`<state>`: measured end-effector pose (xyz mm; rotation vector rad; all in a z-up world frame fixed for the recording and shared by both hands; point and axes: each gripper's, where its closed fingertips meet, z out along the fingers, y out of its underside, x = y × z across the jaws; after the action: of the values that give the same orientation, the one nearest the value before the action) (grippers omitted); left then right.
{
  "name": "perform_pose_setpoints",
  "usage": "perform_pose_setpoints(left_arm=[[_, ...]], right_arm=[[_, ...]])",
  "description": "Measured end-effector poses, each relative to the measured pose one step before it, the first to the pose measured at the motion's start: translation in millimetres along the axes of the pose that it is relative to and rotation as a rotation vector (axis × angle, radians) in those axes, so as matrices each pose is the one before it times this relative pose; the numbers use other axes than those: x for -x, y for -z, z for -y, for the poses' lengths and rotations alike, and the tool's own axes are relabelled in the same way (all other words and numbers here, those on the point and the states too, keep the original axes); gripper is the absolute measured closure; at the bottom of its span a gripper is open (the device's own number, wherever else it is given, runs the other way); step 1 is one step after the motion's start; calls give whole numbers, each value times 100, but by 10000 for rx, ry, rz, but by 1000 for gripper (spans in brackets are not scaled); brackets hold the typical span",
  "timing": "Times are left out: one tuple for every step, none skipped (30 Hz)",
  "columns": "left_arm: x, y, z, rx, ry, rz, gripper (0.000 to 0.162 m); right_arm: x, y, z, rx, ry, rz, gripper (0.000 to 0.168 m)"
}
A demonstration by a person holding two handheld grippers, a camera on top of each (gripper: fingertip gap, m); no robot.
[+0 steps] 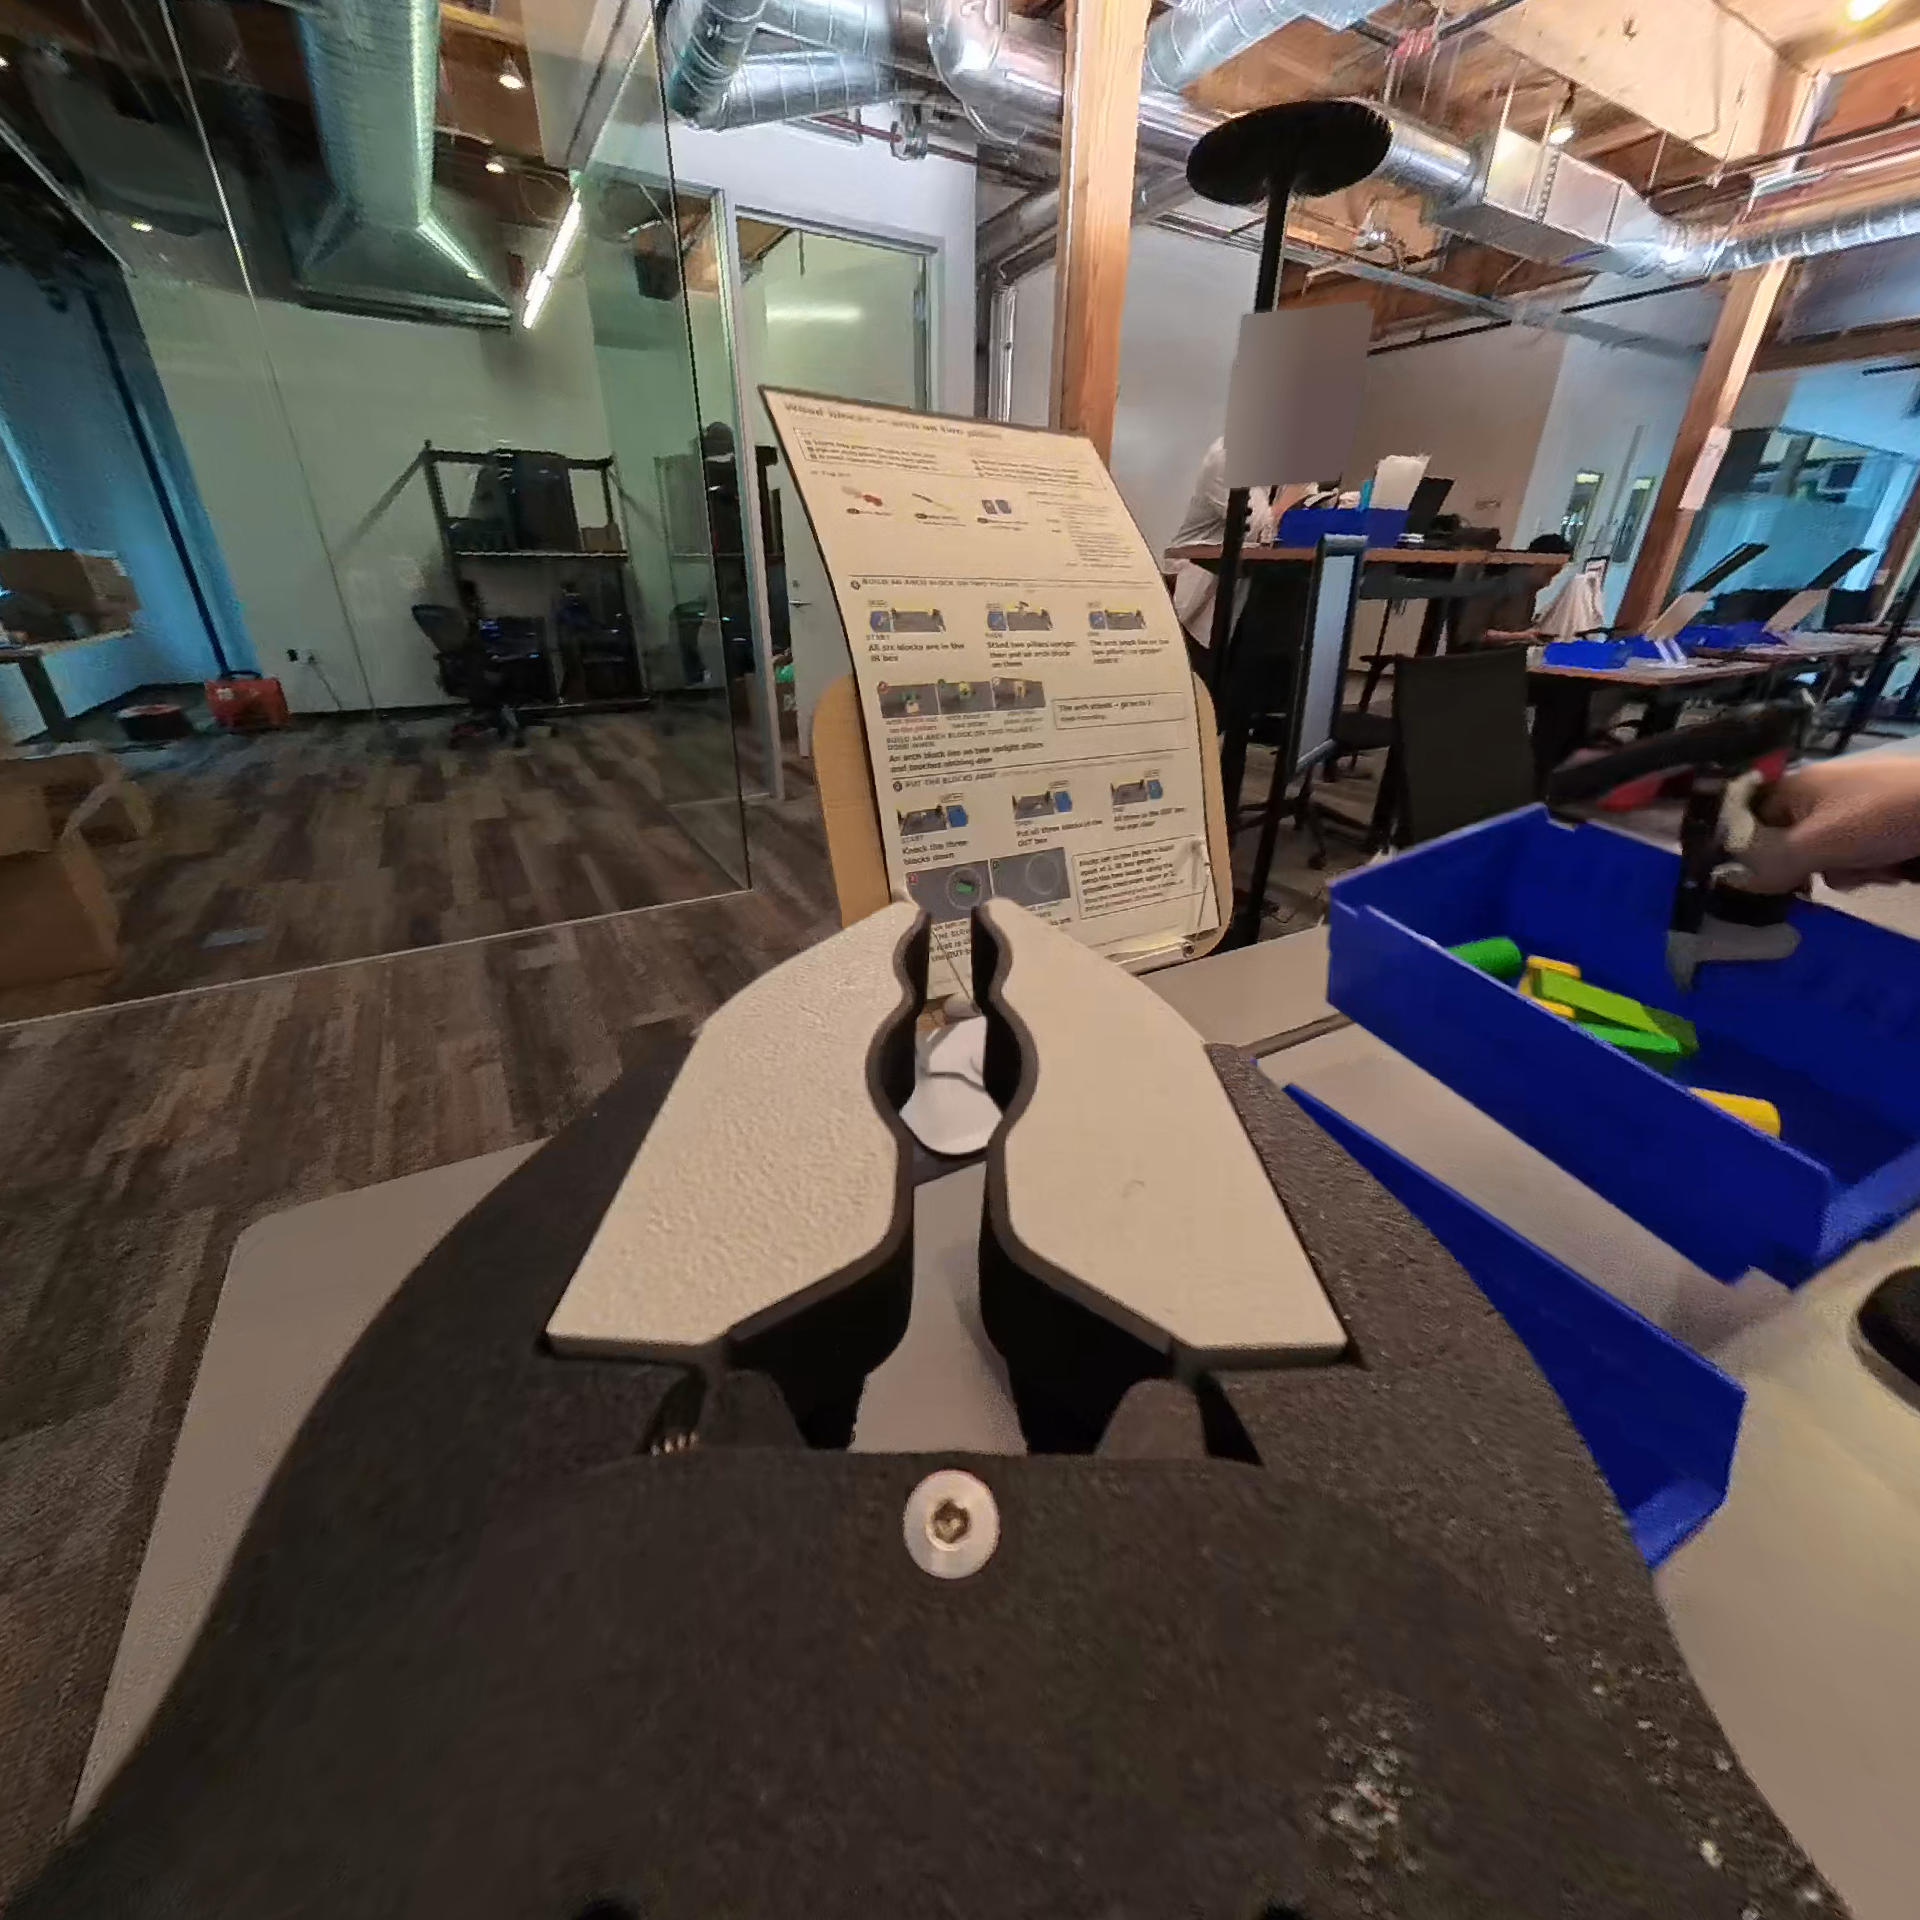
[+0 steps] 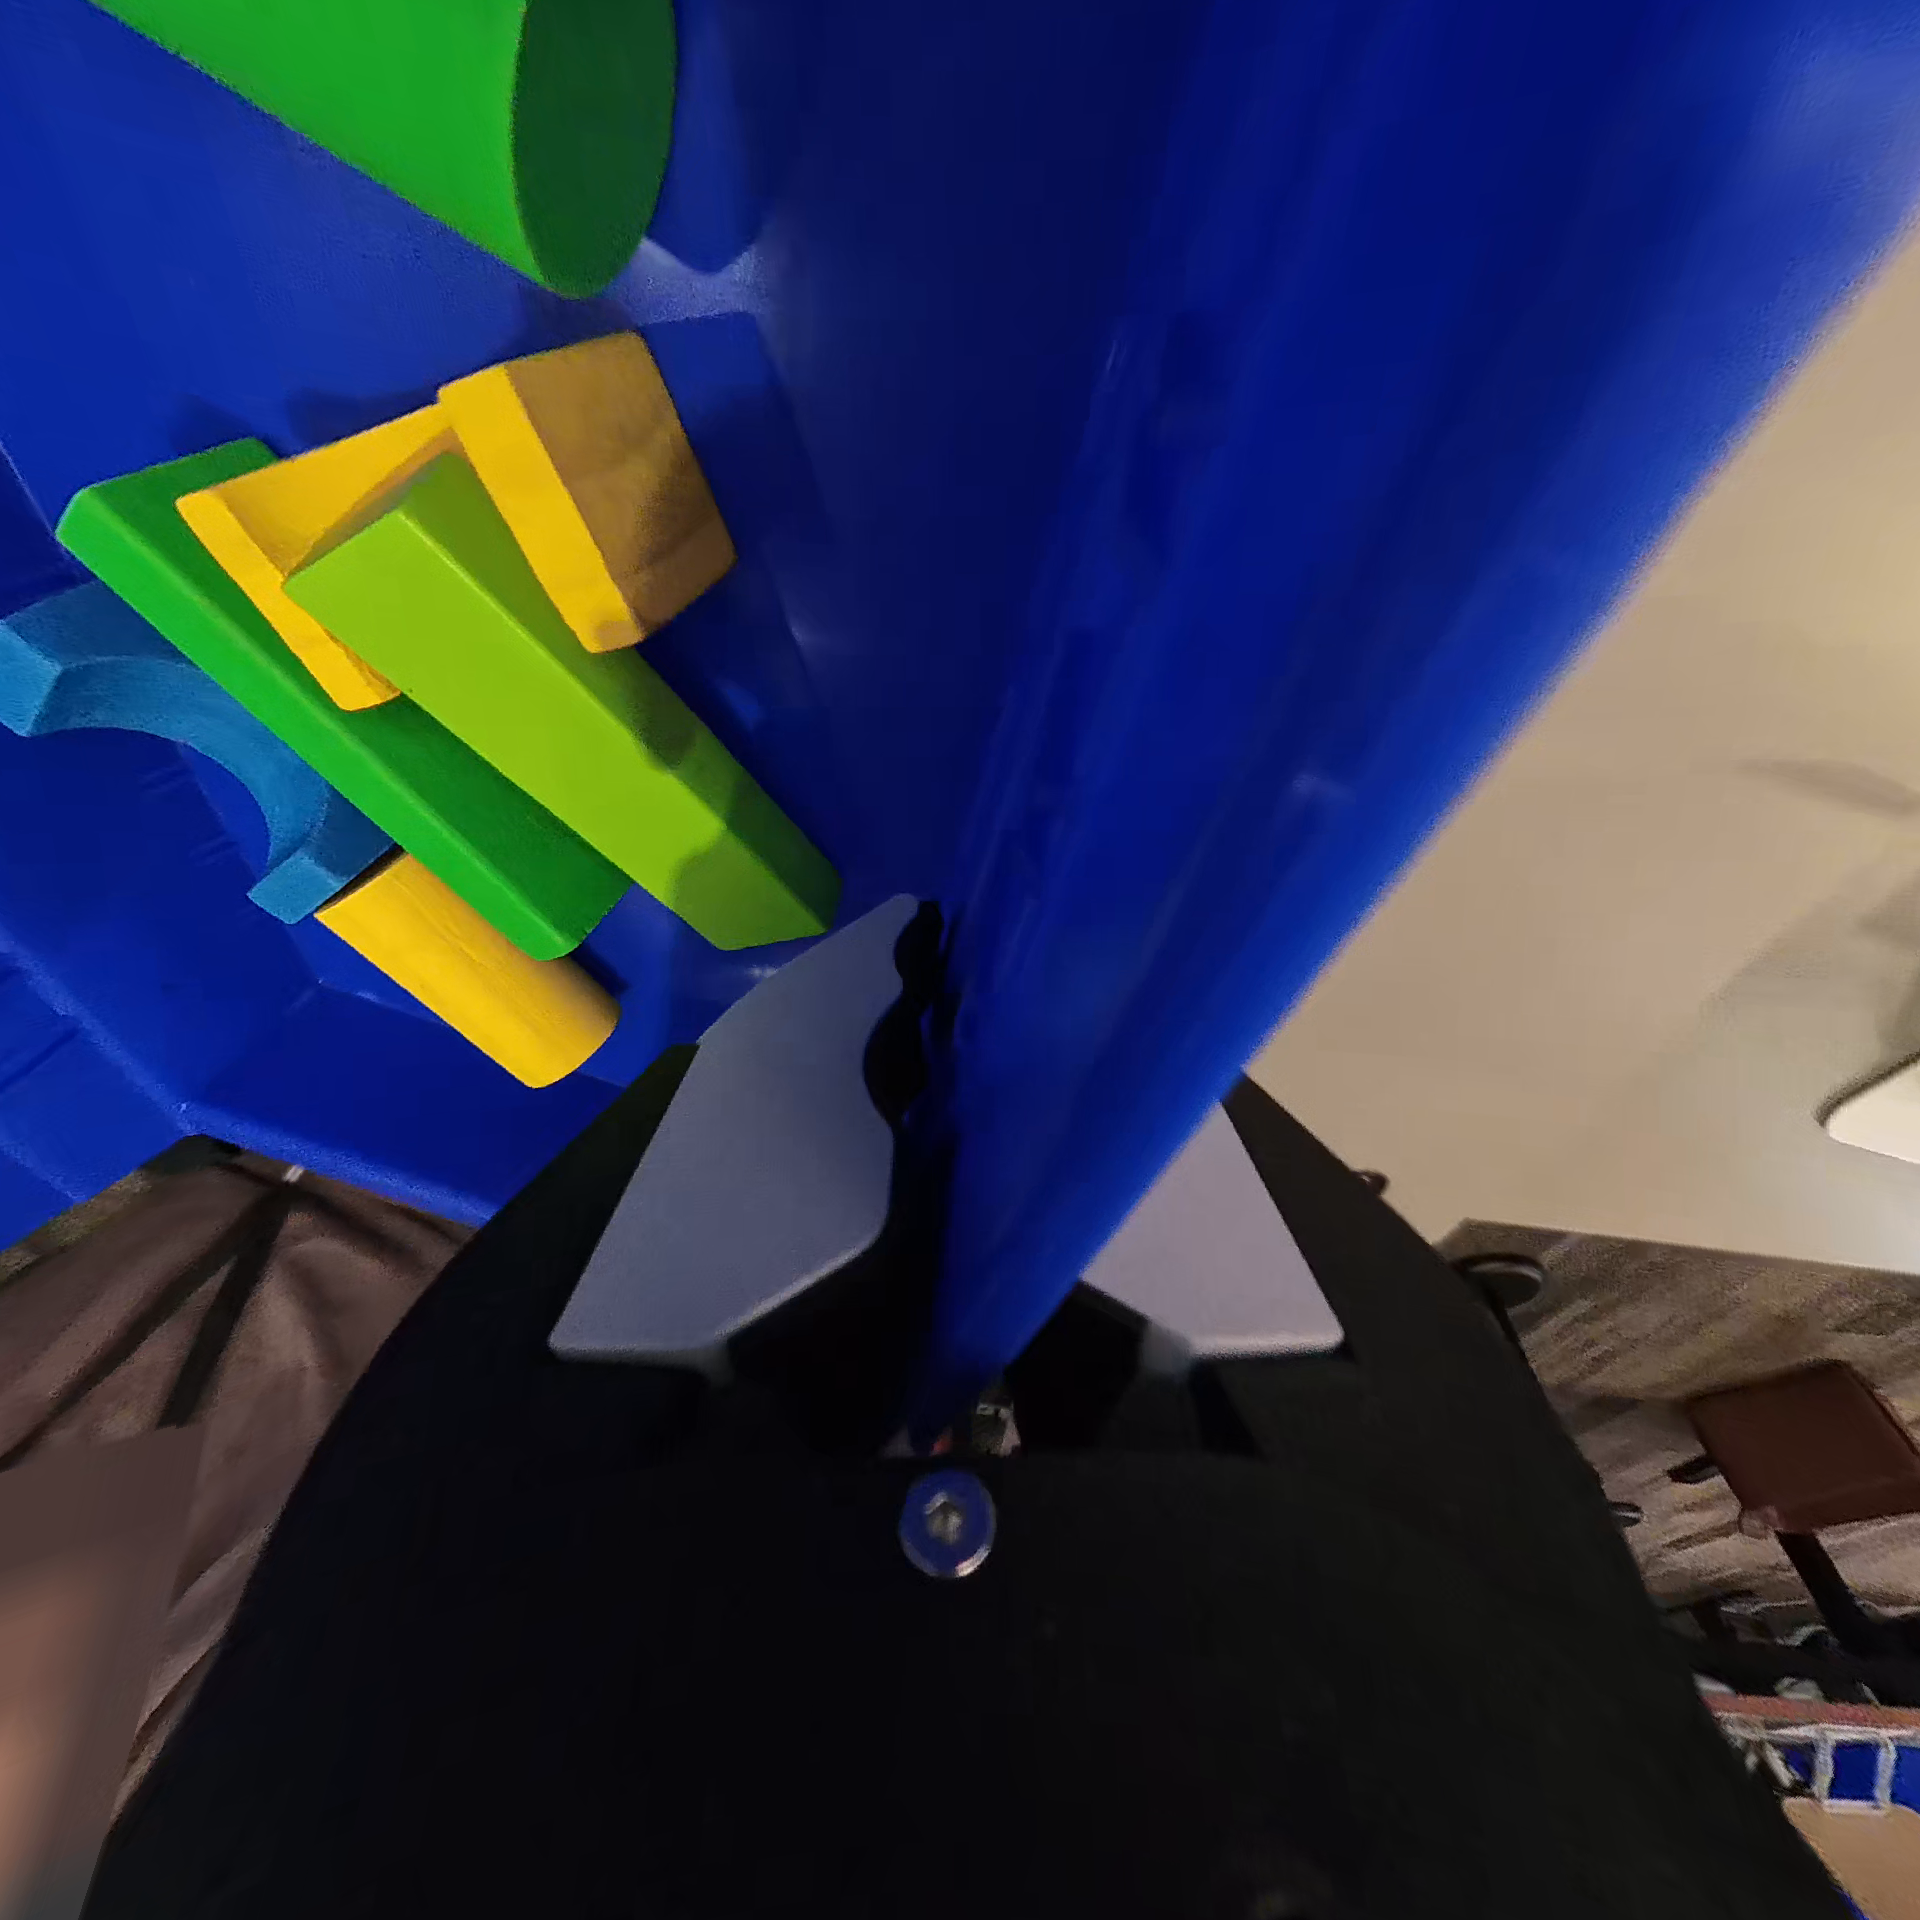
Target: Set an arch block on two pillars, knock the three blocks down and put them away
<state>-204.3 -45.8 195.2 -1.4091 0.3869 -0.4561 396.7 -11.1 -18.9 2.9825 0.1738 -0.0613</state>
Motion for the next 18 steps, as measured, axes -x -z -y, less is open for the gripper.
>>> perform_pose_setpoints(left_arm=[[-38, 124, -3, 64, 46, 20, 155], [73, 112, -27, 79, 9, 100, 154], [120, 102, 23, 41, -1, 156, 153], [166, 100, 50, 7, 24, 194, 152], [128, 101, 17, 9, 34, 175, 151], [58, 105, -50, 50, 29, 124, 149], [-31, 92, -178, 134, 8, 56, 148], [-68, 98, -244, 199, 1, 35, 147], [-38, 132, -163, 162, 5, 68, 146], [-17, 187, -10, 63, 7, 99, 144], [-33, 223, 119, -12, -19, 105, 144], [-14, 282, 204, -60, -48, 135, 144], [52, 339, 188, -43, -48, 204, 143], [130, 395, 163, -6, -62, 267, 142], [159, 460, 109, 37, -90, 298, 140], [163, 512, 65, 81, -139, 283, 139], [209, 566, 36, 91, -181, 301, 139], [313, 573, 70, 50, -162, 343, 138]], right_arm=[[789, 1680, 233, -110, 71, -110, 163], [1070, 1605, 366, -71, 100, -102, 163], [1367, 1507, 523, -63, 219, -103, 163], [1650, 1341, 713, -62, 270, -84, 162], [1876, 1185, 943, -75, 354, -79, 163], [2083, 989, 1150, -93, 405, -43, 163], [2298, 763, 1334, -90, 472, 35, 163], [2410, 567, 1511, -86, 484, 79, 163], [2528, 324, 1626, -79, 455, 147, 163], [2620, 87, 1704, -54, 460, 223, 163], [2677, -147, 1754, -30, 515, 254, 163], [2679, -377, 1843, -32, 496, 299, 163], [2584, -612, 1893, -6, 435, 295, 163], [2492, -774, 1893, 18, 446, 264, 163], [2349, -929, 1891, 17, 442, 242, 163], [2147, -1085, 1929, 8, 399, 205, 163], [1919, -1268, 1945, -9, 361, 173, 163], [1691, -1371, 1931, -41, 279, 160, 161]])
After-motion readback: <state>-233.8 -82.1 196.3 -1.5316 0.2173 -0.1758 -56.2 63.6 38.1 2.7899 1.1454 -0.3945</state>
